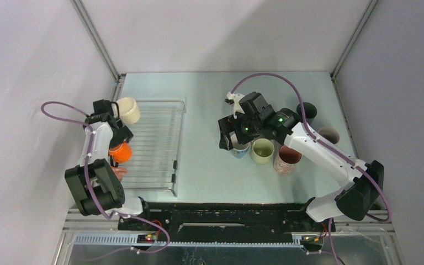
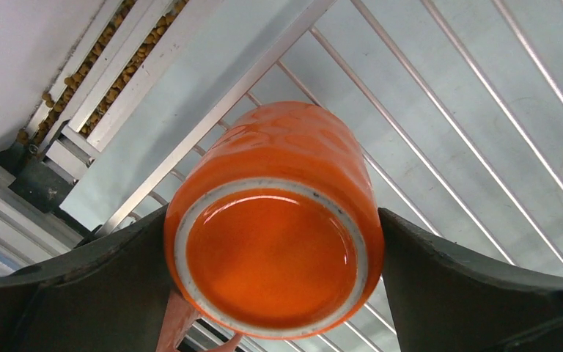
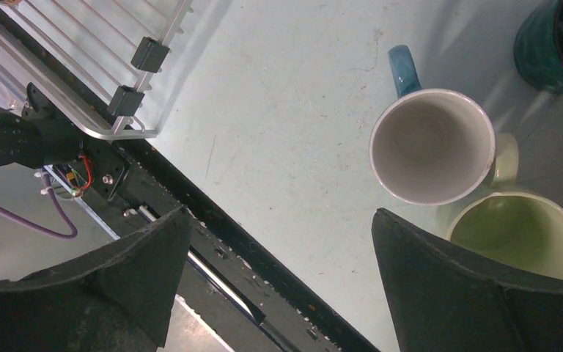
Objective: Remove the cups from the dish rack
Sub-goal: Adjust the cup in the dish rack.
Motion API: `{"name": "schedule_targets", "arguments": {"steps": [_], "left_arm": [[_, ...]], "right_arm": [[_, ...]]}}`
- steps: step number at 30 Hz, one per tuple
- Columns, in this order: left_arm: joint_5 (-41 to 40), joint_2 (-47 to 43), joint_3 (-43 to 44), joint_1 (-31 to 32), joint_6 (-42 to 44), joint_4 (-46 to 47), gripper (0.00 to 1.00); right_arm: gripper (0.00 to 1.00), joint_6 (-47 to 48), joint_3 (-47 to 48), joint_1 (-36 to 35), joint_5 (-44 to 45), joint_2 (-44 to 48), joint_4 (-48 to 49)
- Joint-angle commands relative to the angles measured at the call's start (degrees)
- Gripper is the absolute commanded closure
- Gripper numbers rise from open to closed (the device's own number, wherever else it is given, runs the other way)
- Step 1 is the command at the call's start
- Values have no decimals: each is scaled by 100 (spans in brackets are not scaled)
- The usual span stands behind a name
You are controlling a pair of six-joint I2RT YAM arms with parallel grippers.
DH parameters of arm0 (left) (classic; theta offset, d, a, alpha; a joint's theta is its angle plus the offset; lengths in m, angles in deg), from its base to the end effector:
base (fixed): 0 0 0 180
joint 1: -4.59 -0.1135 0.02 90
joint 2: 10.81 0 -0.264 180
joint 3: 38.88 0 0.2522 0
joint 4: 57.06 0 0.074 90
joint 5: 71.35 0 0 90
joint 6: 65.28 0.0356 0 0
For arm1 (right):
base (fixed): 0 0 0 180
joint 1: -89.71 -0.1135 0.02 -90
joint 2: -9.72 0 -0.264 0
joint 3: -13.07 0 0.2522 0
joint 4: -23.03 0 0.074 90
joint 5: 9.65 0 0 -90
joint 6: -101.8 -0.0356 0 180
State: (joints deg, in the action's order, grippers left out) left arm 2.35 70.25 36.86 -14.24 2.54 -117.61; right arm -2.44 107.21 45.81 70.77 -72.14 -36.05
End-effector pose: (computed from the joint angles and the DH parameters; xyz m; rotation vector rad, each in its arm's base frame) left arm 0.2564 0.0980 0.2522 -1.0195 2.4910 0.3683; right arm 0.2147 0.2149 0.3489 -0.7145 2.3769 0.6589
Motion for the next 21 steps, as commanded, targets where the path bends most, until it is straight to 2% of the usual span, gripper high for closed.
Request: {"name": "schedule_targets", "arguments": {"steps": [1,4,7,15,21], "left_arm": [[119,178,302,-64,170,122,0],[180,292,291,-73,170,138,0],[371,377,280,-69,170,156,6],[887,380,352,53,171,115,41],[994,275,515,483,106,-16,56]], "right_arm": [[0,-2,9,27,-53,84,143],[0,-8,4,26,-44,74,138],[0,-3,8,28,-26,66,139],[0,-26,11,30,46,99,162],[0,-59,4,31,127,133,168]]}}
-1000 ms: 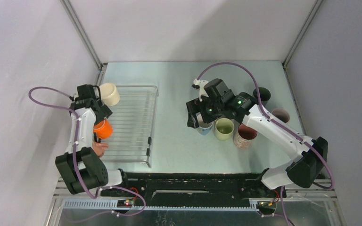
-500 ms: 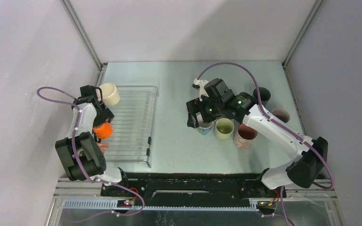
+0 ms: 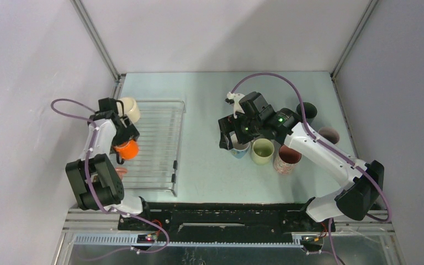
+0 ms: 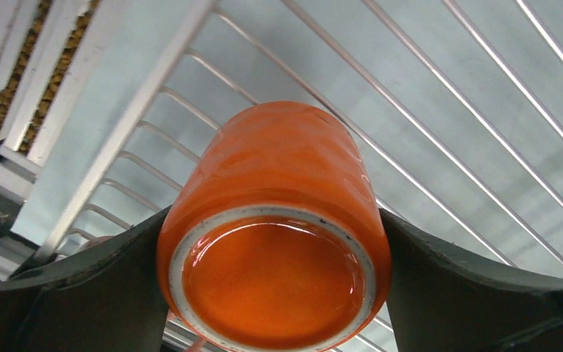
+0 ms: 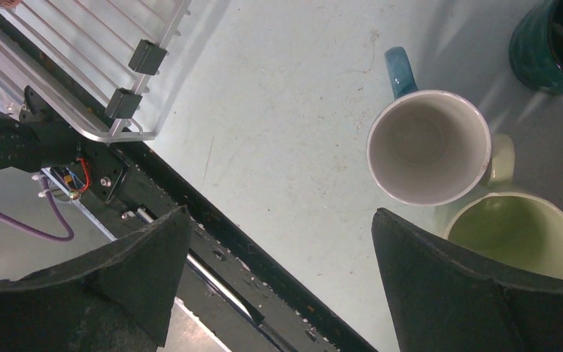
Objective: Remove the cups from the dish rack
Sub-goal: Adjust the cup in the dish rack.
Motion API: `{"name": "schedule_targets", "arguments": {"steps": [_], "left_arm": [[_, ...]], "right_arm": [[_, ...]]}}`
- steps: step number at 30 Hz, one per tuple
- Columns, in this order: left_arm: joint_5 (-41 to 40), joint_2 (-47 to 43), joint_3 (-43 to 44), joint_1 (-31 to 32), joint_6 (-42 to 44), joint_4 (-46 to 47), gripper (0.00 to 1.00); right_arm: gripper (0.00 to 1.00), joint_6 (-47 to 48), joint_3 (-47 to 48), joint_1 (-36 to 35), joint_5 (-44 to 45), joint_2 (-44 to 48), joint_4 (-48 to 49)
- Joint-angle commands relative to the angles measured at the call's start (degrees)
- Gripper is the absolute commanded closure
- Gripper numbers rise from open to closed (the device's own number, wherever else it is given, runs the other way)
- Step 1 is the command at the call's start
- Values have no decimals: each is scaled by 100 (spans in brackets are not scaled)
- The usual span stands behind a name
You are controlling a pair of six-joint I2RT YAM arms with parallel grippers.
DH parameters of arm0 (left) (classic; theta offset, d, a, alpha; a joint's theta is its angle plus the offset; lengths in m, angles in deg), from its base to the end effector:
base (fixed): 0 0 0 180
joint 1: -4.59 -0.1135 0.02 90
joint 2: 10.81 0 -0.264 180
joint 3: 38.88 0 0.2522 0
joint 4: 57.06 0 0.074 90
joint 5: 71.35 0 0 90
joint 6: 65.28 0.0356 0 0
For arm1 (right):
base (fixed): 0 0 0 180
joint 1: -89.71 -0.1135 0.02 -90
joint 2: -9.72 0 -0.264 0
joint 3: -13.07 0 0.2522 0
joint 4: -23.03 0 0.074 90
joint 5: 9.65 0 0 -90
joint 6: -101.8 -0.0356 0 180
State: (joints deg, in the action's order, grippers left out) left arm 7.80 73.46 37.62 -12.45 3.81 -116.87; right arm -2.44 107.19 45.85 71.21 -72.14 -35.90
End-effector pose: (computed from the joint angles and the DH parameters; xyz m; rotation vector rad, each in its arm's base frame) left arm 0.2706 0.0899 0.2414 -0.9379 2.5695 0.2413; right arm 0.2153 0.2147 0.3490 -0.7091 2.3743 0.6508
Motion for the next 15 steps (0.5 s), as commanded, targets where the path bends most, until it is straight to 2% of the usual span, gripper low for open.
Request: {"name": "schedule_targets", "arguments": {"steps": [1,15], "left_arm": [[474,-50,479,390,-43,-116,59],[917,138,1272,1421,-183,-557,73]], "right_arm": [[0,-65,14,26,87,144,157],[0,-314,17,34,51,133,283]]}}
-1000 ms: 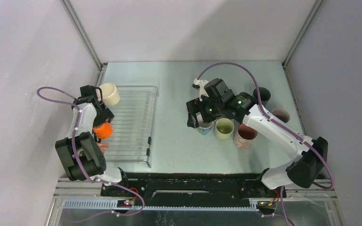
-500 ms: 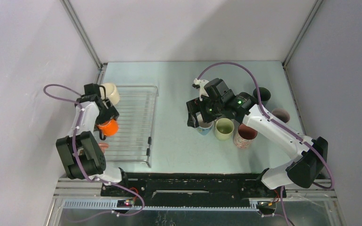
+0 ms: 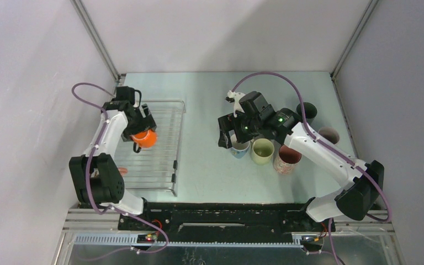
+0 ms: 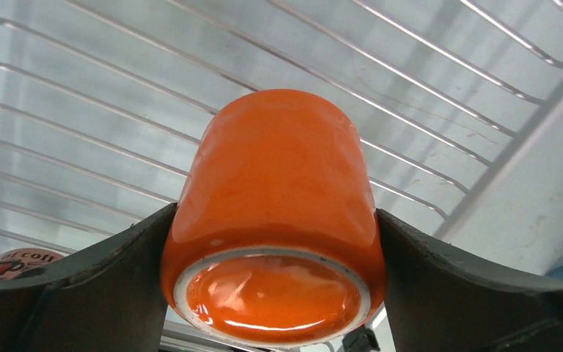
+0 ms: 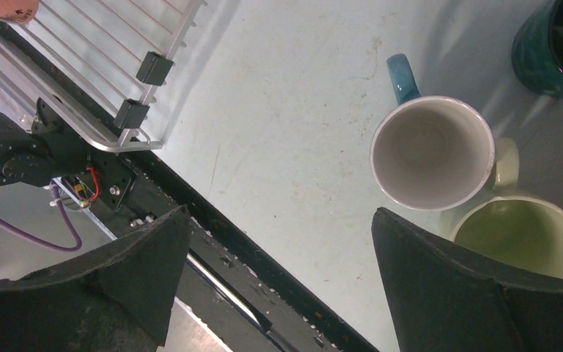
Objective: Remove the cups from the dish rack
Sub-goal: Adjust the cup in the dish rack.
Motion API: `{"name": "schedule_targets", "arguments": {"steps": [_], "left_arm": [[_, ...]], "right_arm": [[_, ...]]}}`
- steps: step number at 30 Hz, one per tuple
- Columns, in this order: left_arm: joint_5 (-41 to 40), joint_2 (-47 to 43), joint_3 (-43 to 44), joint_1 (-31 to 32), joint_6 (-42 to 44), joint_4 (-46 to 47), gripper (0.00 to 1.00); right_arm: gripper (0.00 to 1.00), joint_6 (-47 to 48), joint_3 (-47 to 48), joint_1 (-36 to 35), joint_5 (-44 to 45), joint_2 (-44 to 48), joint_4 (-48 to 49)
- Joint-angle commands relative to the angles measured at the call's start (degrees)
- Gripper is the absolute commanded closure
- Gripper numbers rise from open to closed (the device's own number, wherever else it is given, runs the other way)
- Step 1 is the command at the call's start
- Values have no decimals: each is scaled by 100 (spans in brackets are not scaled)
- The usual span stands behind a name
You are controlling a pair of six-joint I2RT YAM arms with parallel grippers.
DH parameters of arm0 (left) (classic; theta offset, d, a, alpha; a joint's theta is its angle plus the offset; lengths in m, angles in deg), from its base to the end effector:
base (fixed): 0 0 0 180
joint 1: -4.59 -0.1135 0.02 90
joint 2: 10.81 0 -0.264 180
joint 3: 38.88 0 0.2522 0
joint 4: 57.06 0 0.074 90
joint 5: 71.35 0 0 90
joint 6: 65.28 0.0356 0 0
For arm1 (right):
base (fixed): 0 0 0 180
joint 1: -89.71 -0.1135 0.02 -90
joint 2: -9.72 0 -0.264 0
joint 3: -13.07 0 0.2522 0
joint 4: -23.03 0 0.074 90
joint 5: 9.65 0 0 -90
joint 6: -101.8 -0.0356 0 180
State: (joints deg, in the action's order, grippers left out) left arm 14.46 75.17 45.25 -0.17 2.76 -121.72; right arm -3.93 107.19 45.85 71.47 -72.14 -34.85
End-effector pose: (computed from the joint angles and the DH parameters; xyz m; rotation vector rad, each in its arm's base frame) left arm 0.2960 0.0273 0.2683 -0.6499 2.6470 0.0138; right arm 0.2164 0.2156 0.3504 -0.6738 2.3686 0.6647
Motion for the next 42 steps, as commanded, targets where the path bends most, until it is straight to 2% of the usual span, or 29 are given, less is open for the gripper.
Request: {"name": "schedule_targets", "arguments": {"steps": [1,9,17,18,26,34,42], "left_arm": [[316,-51,534,236,-95,-78,74],[696,86,590,428,-92,-70,76],[596,563,574,428,62,-16,77],[568,569,527,576,48,32,77],[286,565,455,715,55,153,70],[92,109,261,905,-176,611,70],[51,-413,-456,1139,-493,1295,70]], "right_arm": [[0,-200,-7,35,27,144,206],[1,-464,-191,39,-182,70,521],[0,-628,-307,-13,-215,-102,694],[0,-625,-304,-22,-206,-128,700],[0,-563,-269,-36,-237,-239,685],[0,-562,-258,-48,-154,-288,668],[0,-597,-333,-158,-39,-296,687]]}}
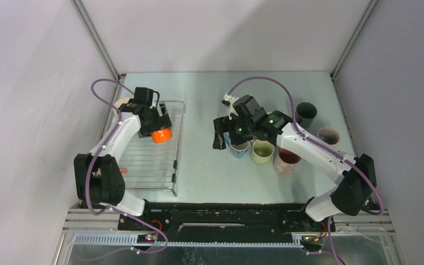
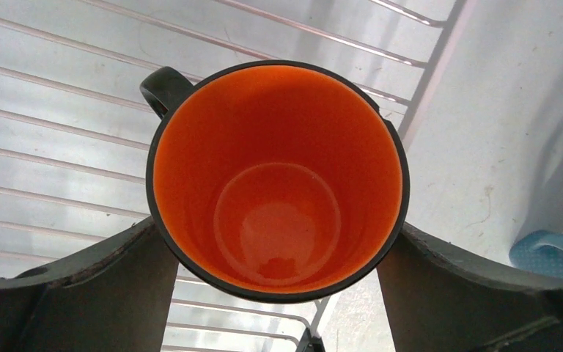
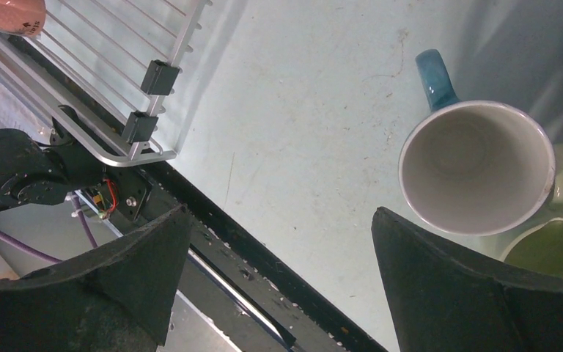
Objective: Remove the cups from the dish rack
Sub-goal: Adjust the cup in the dish rack.
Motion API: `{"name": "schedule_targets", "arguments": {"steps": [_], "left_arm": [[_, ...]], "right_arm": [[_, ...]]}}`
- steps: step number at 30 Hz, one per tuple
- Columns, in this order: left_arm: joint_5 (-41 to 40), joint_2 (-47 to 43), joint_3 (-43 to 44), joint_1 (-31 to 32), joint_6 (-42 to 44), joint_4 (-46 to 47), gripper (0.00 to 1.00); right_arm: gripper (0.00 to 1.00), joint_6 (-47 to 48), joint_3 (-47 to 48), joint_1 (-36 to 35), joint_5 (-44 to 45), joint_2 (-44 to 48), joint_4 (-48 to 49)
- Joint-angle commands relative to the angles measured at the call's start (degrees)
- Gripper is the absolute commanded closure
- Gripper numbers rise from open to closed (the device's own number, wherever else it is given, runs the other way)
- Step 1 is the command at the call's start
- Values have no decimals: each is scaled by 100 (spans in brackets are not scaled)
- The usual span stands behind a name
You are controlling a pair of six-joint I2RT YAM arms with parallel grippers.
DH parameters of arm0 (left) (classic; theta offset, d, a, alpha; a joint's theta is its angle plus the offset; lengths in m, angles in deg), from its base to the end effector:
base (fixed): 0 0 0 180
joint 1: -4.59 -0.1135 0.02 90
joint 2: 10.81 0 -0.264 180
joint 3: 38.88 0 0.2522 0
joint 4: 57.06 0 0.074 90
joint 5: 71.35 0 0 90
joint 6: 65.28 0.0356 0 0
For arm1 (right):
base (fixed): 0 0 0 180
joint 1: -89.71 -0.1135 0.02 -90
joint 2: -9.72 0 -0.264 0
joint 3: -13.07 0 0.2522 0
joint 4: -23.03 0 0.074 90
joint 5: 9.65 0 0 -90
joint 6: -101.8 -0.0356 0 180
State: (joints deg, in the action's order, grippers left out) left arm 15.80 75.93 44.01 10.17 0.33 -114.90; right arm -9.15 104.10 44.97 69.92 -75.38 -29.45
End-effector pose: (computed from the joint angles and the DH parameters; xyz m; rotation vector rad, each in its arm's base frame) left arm 0.3073 -0.0282 0.2637 -0.4494 2.6113 -0.1091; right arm 0.2251 0.2321 0.3235 -0.6045 2.4284 0.7322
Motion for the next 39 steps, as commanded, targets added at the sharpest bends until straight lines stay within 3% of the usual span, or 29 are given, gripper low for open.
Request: {"name": "schedule_targets", "arguments": {"steps": [1,8,19,26,32,39], "left_arm": [[-76,-549,-436,127,-282,679,70],[-46,-870,-1009,368,-448,981,68],[-86,-1098,-1466,647,-554,1103,45],[-30,-1273,-1497,780,-565,1002,17],[167,-1522,-1446,837,-599,826,2],[228,-1725,-1407,840,-631,558,0]], "right_arm": [[0,-83,-43,-79,120,32,157],[0,-128,-160,-147,167,66,185],[0,-180,-317,-294,217,109,242],[0,-171,-348,-344,244,125,236],[0,-161,-364,-370,262,116,221],[0,-120,-363,-401,279,146,193]]}}
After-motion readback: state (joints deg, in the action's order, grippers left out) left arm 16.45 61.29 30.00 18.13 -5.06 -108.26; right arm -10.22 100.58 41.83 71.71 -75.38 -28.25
